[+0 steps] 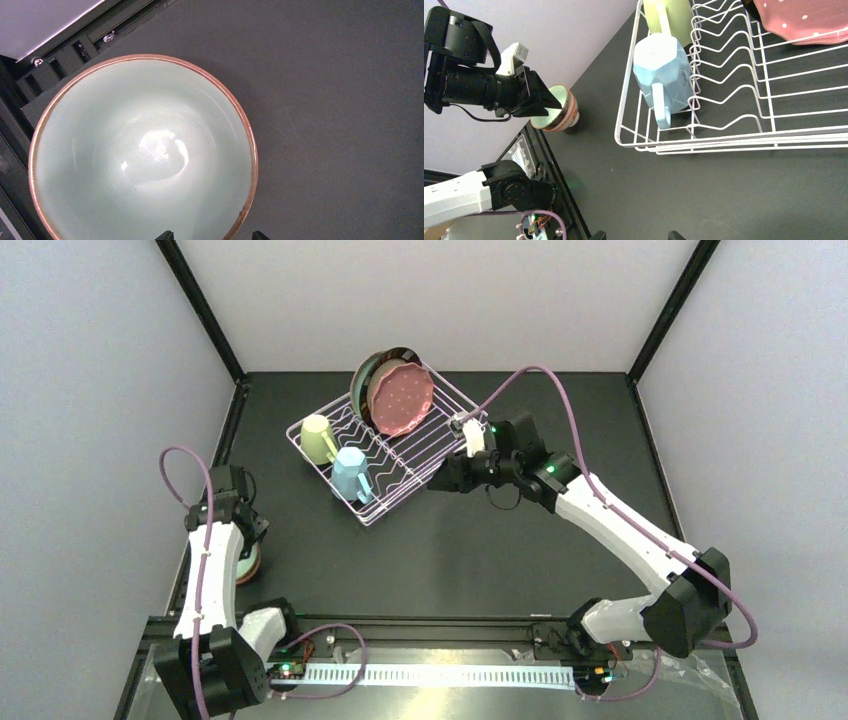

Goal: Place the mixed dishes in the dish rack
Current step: Grab the bowl from the bowl.

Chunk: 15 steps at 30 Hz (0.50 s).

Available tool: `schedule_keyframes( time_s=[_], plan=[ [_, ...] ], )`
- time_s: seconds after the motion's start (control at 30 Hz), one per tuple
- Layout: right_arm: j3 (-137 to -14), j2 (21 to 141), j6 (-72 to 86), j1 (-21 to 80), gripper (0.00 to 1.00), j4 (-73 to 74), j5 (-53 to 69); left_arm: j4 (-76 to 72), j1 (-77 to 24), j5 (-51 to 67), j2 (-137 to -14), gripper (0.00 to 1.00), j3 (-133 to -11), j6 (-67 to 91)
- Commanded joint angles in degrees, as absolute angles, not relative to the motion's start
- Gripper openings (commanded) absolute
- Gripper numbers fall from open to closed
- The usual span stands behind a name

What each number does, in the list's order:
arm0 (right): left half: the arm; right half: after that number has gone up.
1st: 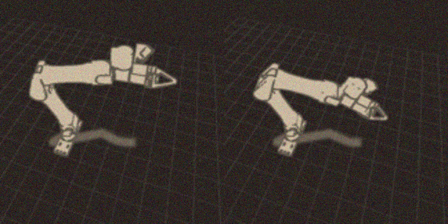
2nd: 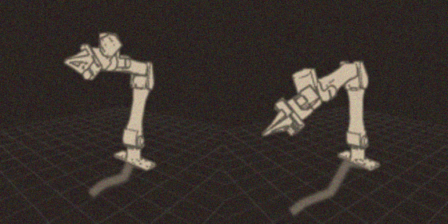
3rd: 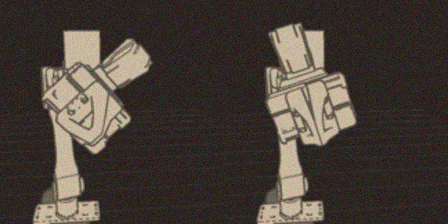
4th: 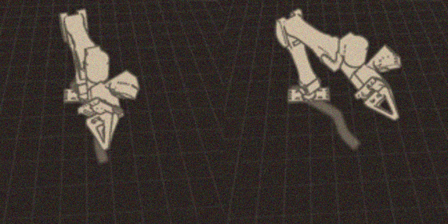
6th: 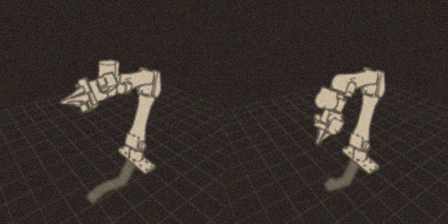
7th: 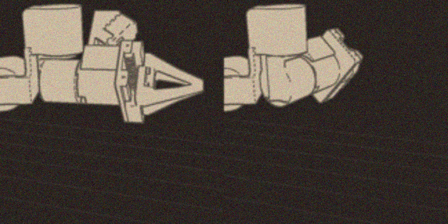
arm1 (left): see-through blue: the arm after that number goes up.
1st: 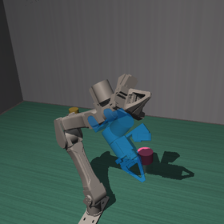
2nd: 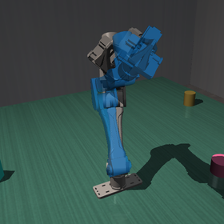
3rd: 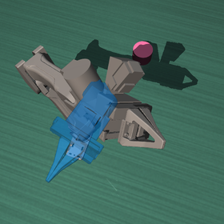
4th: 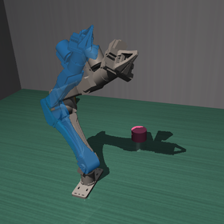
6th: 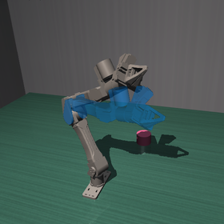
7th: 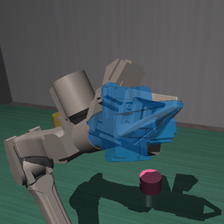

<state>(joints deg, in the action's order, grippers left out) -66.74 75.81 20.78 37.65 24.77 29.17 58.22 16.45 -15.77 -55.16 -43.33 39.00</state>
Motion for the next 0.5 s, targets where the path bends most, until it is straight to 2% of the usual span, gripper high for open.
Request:
schedule_keyframes(
  time_s=[0.0,0.47],
  plan=[
    [-66.7,77.0,19.4,36.5,0.7,23.2,30.7,56.0,17.0,-15.8,-57.4,0.89,-44.0,39.3],
    [-66.8,79.7,19.7,34.5,0.7,21.8,32.6,53.3,17.0,-15.3,-65.1,0.9,-44.6,39.1]
  ],
)
